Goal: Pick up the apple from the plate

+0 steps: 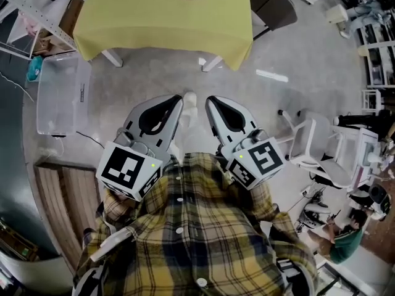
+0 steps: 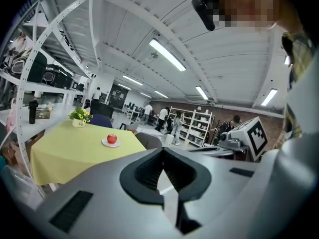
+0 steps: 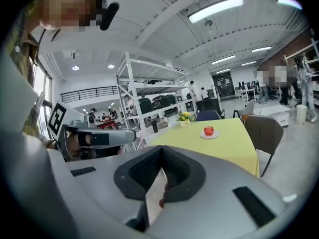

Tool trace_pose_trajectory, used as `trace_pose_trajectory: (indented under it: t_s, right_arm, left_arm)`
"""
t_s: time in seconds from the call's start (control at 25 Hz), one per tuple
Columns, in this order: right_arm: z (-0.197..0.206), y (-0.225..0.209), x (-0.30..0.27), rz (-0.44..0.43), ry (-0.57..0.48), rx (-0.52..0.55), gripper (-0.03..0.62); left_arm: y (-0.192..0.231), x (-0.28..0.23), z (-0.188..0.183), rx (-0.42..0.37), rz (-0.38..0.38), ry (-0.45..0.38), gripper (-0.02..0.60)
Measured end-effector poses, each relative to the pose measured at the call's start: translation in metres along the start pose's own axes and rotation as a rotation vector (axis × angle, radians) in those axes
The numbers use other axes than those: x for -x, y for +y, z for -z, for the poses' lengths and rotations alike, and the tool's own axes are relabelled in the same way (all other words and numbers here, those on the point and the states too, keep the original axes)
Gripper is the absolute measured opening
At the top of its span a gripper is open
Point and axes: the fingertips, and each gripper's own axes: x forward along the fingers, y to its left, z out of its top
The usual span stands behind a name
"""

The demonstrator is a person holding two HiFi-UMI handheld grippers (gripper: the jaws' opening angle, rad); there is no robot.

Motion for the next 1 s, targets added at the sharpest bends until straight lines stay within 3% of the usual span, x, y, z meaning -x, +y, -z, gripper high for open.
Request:
trace_pose_trajectory:
  t_s: [0.24,0.6,1.0]
  right_arm:
    - [-0.022,-0.042,-0.042,-0.009,0.005,0.003,-0.003]
    - [-0.084,-0.124,-0.108,-0.071,-0.002,0.031,-0.003]
    - [-0.125,-0.205,-0.151,-0.115,-0.006,0.060,-0.003]
  left_arm:
    - [0.035,-0.043,-0.017,0.011,-0.020,-0.005,0.008]
    - [0.087,-0.133,-0.072,0.007,-0.077,-0.036,0.008]
    - [0.121,-0.220,-0.110,-0.016,-0.112,-0.056,0.008]
